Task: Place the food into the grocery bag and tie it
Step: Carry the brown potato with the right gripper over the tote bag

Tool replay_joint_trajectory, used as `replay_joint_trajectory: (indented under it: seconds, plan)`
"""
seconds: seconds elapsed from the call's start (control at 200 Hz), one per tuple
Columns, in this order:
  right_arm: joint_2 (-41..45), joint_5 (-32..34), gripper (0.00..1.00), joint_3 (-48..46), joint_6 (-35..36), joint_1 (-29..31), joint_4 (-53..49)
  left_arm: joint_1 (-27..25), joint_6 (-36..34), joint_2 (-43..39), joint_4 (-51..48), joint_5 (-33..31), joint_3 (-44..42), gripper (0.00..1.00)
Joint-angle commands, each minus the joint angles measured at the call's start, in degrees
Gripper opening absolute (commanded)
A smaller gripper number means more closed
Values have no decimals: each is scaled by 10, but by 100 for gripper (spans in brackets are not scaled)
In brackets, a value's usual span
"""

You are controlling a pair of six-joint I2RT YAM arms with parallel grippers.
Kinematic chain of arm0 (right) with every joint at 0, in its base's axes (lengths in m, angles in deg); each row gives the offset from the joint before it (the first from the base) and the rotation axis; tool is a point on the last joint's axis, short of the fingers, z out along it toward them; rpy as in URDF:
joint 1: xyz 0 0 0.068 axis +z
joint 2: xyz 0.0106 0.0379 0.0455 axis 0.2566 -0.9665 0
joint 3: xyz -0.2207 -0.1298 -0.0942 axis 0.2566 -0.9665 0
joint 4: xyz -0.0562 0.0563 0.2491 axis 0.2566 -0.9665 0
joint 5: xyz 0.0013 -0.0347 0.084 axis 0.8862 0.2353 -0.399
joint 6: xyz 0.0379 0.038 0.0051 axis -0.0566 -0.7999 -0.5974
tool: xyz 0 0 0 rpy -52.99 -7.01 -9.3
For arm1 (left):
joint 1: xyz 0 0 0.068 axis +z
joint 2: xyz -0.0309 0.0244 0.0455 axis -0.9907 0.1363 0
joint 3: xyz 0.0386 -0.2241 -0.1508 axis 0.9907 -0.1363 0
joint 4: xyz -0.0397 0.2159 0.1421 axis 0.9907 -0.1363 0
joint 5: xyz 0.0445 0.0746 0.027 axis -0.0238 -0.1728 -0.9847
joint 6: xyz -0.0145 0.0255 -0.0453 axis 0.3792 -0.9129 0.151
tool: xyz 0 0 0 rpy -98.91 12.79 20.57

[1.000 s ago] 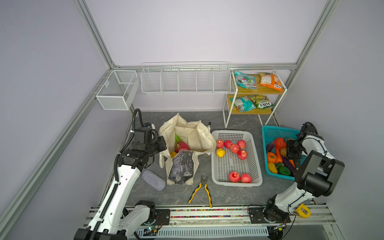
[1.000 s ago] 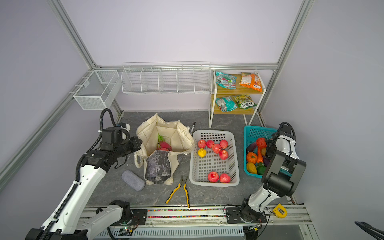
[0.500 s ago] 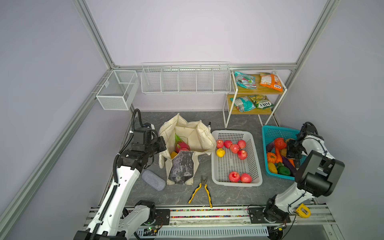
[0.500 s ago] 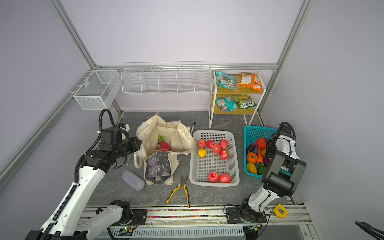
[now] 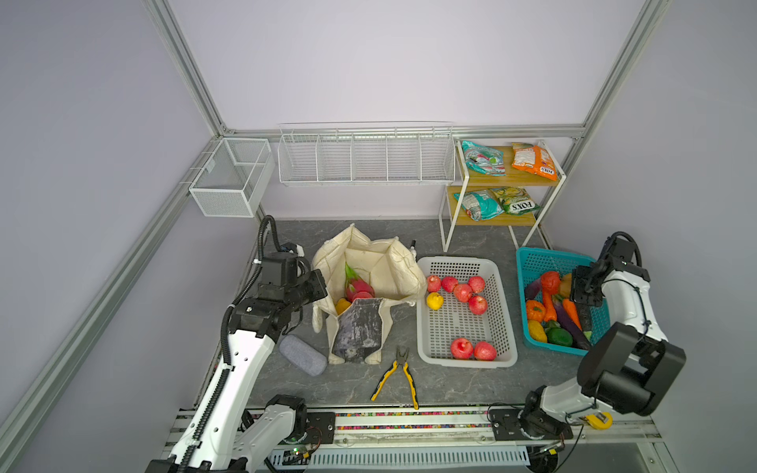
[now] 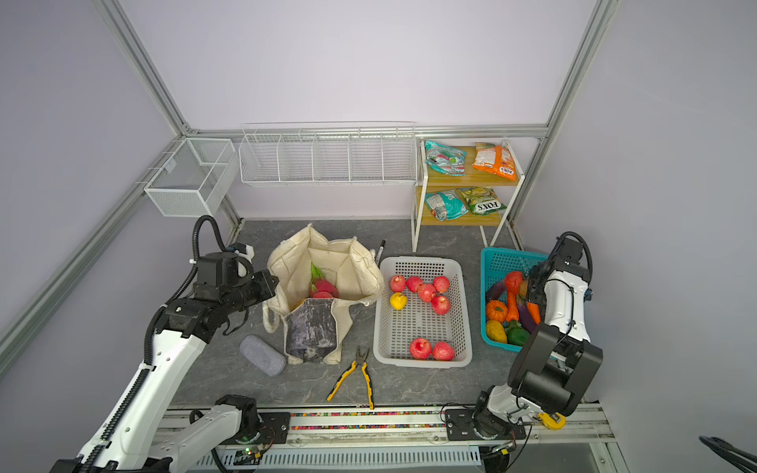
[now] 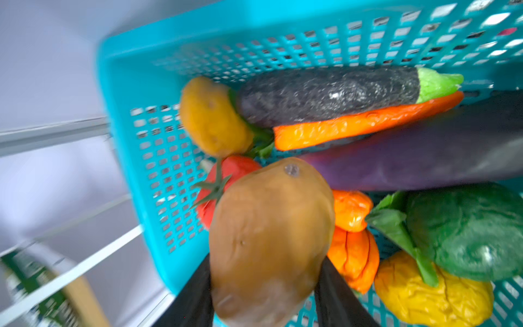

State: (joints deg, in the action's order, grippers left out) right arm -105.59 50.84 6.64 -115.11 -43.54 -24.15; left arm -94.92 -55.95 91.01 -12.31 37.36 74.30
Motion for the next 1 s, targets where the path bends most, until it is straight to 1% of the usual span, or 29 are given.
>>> replay_joint_trajectory:
  seconds: [0.0, 0.11, 0.225, 0.415, 0.435, 0.53, 0.655, 0.78, 0.895, 0.995]
  plan:
    - [41, -15, 39, -1, -4, 14, -34, 0, -8, -9, -19, -2, 14, 0]
    - [77, -23, 39, -2, 6, 35, -55, 1, -3, -10, -22, -9, 14, 0]
    - [117, -26, 39, -4, 12, 73, -84, 0, 3, -13, -20, -13, 11, 0]
    - [173, -21, 39, -8, 19, 160, -114, 1, 1, -19, -32, -18, 14, 0]
    - [179, -20, 39, -8, 20, 170, -134, 0, 2, -19, -33, -20, 14, 0]
    - [206, -11, 39, -13, 22, 221, -158, 1, 4, -25, -38, -25, 14, 0]
    - [239, 12, 39, -22, 20, 305, -180, 0, 14, -27, -41, -24, 14, 0]
    - [253, 46, 39, -12, 7, 410, -191, 1, 26, -24, -41, -23, 15, 0]
    - [233, 84, 39, 24, 5, 514, -190, 0, 28, -14, -53, -24, 29, 0]
    - [191, 109, 40, 73, 24, 597, -176, 0, 21, -4, -73, -36, 50, 0]
